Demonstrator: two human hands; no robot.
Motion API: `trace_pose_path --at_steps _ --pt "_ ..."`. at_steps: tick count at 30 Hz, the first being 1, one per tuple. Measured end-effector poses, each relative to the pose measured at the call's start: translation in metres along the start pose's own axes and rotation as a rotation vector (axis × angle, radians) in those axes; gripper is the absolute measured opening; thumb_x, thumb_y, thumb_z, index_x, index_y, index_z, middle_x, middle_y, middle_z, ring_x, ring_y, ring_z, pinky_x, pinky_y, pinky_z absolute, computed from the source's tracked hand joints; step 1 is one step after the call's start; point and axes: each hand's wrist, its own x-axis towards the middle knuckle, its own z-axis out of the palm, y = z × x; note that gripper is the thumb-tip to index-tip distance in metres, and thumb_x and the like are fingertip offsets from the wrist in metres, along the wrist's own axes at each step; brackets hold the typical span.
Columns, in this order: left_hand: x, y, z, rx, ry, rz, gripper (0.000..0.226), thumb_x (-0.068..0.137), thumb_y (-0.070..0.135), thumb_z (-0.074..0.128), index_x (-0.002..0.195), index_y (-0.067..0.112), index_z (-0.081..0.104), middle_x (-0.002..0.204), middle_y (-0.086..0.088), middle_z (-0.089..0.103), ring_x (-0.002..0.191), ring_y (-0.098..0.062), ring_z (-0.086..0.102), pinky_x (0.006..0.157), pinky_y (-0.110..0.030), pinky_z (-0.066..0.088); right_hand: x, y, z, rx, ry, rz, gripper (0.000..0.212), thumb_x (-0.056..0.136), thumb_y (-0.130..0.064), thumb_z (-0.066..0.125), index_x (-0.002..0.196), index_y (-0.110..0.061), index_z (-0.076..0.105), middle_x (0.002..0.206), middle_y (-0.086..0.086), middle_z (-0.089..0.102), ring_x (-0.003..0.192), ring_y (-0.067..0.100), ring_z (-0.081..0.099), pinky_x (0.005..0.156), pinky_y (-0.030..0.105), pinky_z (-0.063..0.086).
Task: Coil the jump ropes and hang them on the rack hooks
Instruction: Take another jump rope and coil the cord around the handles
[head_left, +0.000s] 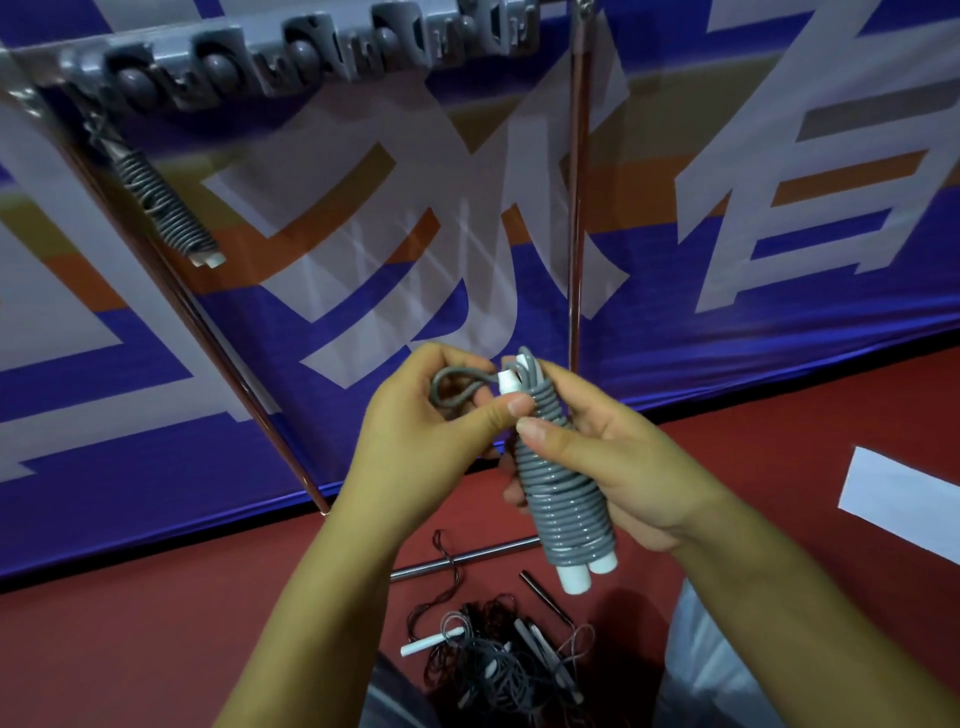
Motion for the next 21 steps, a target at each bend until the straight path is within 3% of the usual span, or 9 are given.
trace_pose_path --at_steps 5,9,12,16,19,21 --pt "-0.005 0.000 0.003 -0.133 -0.050 0.094 0.008 0.081 0.017 0.066 0.088 0.014 0.068 0.077 -0.010 0.066 0.059 -0.013 0.062 0.061 -0.019 0.051 -0.004 -0.007 -0.002 0.128 0.021 0.016 0.031 0.080 -0.024 0.060 0.109 -0.035 0.066 0.077 0.013 0.066 0.064 0.025 0.068 0.061 0.035 0.057" --pt "-0.008 -0.003 0.003 0.002 0.024 0.261 0.008 0.084 0.019 0.065 0.089 0.025 0.068 0.072 0.004 0.065 0.055 -0.007 0.060 0.057 -0.017 0.049 -0.005 -0.007 0.002 0.116 0.074 -0.034 0.033 0.078 -0.022 0.061 0.110 -0.026 0.064 0.076 0.011 0.068 0.065 0.024 0.068 0.061 0.030 0.056" --pt "-0.010 -0.003 -0.003 0.114 0.010 0.350 0.008 0.083 0.026 0.061 0.088 0.025 0.068 0.076 0.005 0.065 0.059 -0.009 0.060 0.056 -0.020 0.048 -0.004 -0.004 0.003 0.094 0.072 -0.037 0.037 0.077 -0.018 0.062 0.114 -0.019 0.061 0.077 0.010 0.065 0.066 0.022 0.067 0.060 0.029 0.055" --pt "-0.008 0.001 -0.016 0.207 -0.178 0.323 0.018 0.082 0.035 0.061 0.094 0.023 0.067 0.082 0.003 0.064 0.070 -0.015 0.062 0.063 -0.033 0.053 -0.002 -0.003 0.002 0.033 0.027 -0.011 0.032 0.078 -0.017 0.063 0.110 -0.020 0.064 0.080 0.009 0.063 0.069 0.019 0.064 0.067 0.034 0.057" --pt "-0.005 0.005 -0.025 0.147 -0.359 0.286 0.032 0.085 0.042 0.058 0.103 0.017 0.065 0.085 0.004 0.064 0.074 -0.016 0.063 0.069 -0.031 0.054 -0.003 -0.004 0.001 -0.010 0.060 -0.012 0.034 0.077 -0.017 0.063 0.111 -0.018 0.064 0.079 0.009 0.063 0.070 0.017 0.064 0.067 0.034 0.057" --pt "-0.002 0.004 -0.027 0.081 -0.373 0.282 0.035 0.089 0.044 0.055 0.102 0.013 0.066 0.083 0.008 0.065 0.070 -0.014 0.063 0.066 -0.030 0.055 -0.003 -0.004 0.003 -0.056 0.068 -0.013 0.034 0.077 -0.019 0.065 0.111 -0.021 0.064 0.086 0.011 0.061 0.070 0.018 0.063 0.069 0.039 0.058"
